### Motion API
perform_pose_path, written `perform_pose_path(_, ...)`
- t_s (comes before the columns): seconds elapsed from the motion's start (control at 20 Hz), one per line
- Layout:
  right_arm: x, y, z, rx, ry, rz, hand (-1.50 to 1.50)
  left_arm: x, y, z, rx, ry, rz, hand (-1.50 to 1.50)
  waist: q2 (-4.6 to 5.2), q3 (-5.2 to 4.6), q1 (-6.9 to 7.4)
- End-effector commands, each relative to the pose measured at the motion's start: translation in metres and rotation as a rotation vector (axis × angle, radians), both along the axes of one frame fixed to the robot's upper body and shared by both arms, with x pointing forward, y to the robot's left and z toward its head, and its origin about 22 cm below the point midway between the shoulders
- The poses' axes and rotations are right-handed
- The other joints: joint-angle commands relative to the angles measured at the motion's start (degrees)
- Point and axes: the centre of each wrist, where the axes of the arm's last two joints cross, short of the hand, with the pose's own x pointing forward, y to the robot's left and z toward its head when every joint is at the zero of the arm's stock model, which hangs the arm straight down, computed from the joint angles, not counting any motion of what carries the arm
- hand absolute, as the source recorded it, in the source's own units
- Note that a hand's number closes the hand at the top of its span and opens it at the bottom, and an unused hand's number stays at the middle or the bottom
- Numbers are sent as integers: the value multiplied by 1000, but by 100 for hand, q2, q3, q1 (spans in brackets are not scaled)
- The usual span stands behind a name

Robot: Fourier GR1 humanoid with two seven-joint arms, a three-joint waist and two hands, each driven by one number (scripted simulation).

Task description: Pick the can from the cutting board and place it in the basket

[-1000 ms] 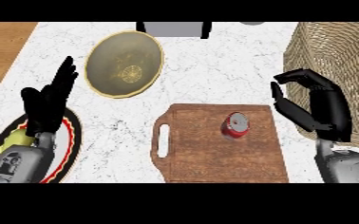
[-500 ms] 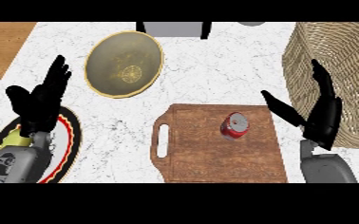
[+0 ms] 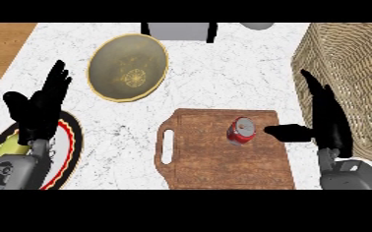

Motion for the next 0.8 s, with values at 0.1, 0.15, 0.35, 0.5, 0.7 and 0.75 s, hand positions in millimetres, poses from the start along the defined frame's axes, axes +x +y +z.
perform_pose_path(0.1, -22, 24, 44, -9, 313, 15, -150, -1, -11, -4, -8, 3, -5, 0, 53, 118, -131)
perform_pose_path(0.15, -22, 14, 62, -27, 328, -8, -150, -7, 0, -3, 6, -4, -3, 0, 59, 125, -70)
perform_pose_path(0.35, -52, 21, 96, 52, 314, -35, -150, -4, -8, 7, -3, -11, -21, 0, 102, 147, 0)
perform_pose_path(0.5, -56, 28, 102, 64, 249, -71, -150, -19, -10, -7, -9, -1, -37, 0, 123, 150, 82)
perform_pose_path(0.7, -59, 55, 96, 113, 212, -68, -150, 2, -20, -6, -19, -2, -35, 0, 142, 150, 78)
perform_pose_path(0.75, -55, 34, 64, 105, 222, -74, -150, -6, -2, -12, -8, -9, -16, 0, 146, 155, 69)
